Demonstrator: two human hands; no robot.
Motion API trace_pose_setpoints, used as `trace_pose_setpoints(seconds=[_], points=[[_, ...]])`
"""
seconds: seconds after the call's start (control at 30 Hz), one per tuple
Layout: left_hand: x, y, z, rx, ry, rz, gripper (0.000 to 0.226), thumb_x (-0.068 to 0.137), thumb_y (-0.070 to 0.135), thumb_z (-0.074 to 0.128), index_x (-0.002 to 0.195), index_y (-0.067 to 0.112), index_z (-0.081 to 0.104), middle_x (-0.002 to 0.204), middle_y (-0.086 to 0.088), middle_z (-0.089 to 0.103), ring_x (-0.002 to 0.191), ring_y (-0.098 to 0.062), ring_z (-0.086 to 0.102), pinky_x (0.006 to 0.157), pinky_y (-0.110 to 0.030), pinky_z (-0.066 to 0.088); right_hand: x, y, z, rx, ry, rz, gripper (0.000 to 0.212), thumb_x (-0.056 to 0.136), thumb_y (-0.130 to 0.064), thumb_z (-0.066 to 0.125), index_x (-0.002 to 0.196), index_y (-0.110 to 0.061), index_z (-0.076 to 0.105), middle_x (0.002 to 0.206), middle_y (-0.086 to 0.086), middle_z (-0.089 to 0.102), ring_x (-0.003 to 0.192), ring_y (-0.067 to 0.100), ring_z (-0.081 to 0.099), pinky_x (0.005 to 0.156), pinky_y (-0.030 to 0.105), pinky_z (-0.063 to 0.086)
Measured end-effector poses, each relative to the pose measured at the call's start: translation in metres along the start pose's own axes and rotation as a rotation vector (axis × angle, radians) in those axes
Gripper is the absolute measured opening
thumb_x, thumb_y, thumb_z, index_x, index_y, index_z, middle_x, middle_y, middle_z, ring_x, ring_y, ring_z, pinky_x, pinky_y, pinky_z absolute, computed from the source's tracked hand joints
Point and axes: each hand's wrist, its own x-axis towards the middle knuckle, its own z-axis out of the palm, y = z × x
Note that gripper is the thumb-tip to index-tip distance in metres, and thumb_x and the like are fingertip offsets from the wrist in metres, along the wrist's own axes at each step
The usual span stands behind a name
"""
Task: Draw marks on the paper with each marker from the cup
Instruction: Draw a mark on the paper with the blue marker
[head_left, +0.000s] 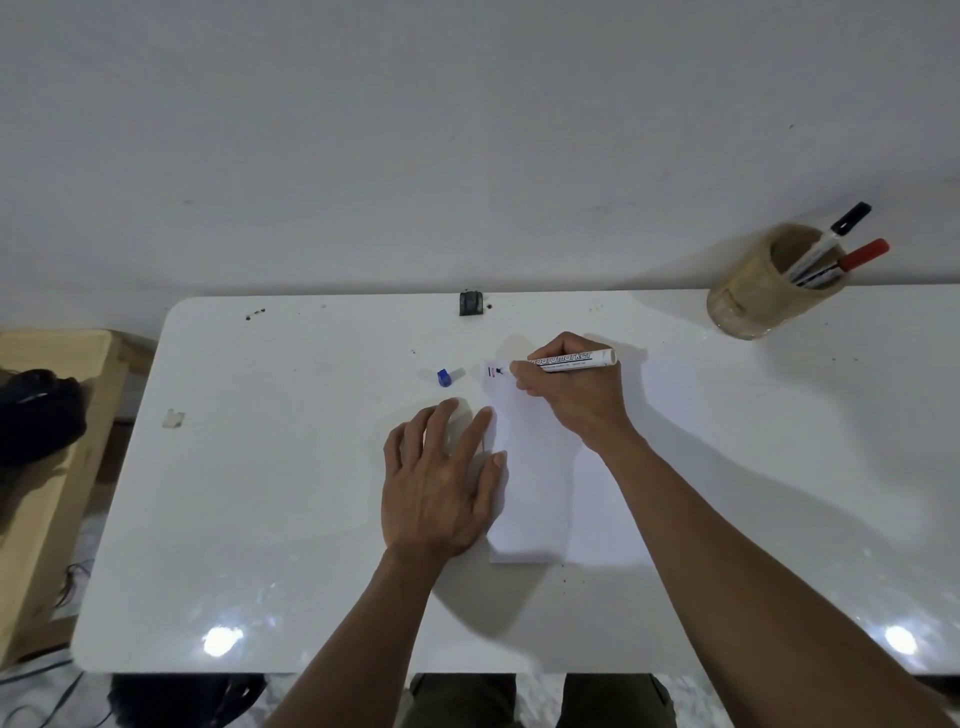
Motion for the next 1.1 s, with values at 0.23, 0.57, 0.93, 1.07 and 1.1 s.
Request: trace_pose_setpoints(seconds=[0.23, 0.57, 0.93, 1.07, 1.1], points=[[0.0, 0.0, 0.001, 0.001, 0.017, 0.004, 0.047, 0.095, 0.05, 0.05, 0.136, 0.028, 0.058, 0.142, -0.01, 0.057, 0.126, -0.032, 0.05, 0.105, -0.045, 0.037, 0.001, 0.001, -0.001, -0.012, -0.018, 0.02, 0.021, 0.065, -0.017, 0.086, 0.064, -0.008, 0.067, 0.067, 0.014, 0.076, 0.072, 0.046, 0.073, 0.063, 0.058, 0.06], [-0.001, -0.001, 0.004, -0.008, 0.034, 0.005, 0.047, 0.094, 0.05, 0.051, 0.136, 0.029, 0.058, 0.141, -0.009, 0.056, 0.126, -0.031, 0.05, 0.104, -0.045, 0.037, -0.001, -0.008, -0.003, 0.056, -0.044, 0.066, 0.024, 0.07, -0.011, 0.088, 0.063, -0.021, 0.069, 0.068, 0.01, 0.076, 0.071, 0.041, 0.076, 0.065, 0.046, 0.062], [0.011, 0.001, -0.015, -0.387, -0.023, -0.279, 0.053, 0.093, 0.058, 0.045, 0.135, 0.026, 0.045, 0.131, 0.002, 0.059, 0.118, -0.021, 0.054, 0.103, -0.03, 0.032, -0.035, -0.043, -0.02, 0.369, -0.008, 0.086, 0.024, 0.079, 0.007, 0.081, 0.076, -0.012, 0.067, 0.084, 0.011, 0.074, 0.075, 0.022, 0.074, 0.067, 0.031, 0.06], [0.047, -0.001, -0.025, -0.478, -0.058, -0.486, 0.049, 0.096, 0.042, 0.052, 0.14, 0.024, 0.041, 0.139, -0.005, 0.052, 0.118, -0.03, 0.06, 0.103, -0.045, 0.041, -0.061, -0.042, -0.015, 0.393, -0.019, 0.084, 0.021, 0.079, 0.01, 0.08, 0.077, -0.009, 0.071, 0.082, 0.006, 0.076, 0.079, 0.019, 0.075, 0.069, 0.032, 0.061], [0.056, -0.002, -0.028, -0.454, -0.088, -0.5, 0.048, 0.097, 0.04, 0.053, 0.141, 0.025, 0.041, 0.14, -0.005, 0.051, 0.119, -0.031, 0.059, 0.104, -0.046, 0.041, -0.066, -0.041, -0.014, 0.395, -0.01, 0.084, 0.02, 0.079, 0.009, 0.08, 0.077, -0.008, 0.072, 0.083, 0.006, 0.077, 0.08, 0.02, 0.075, 0.069, 0.033, 0.061]])
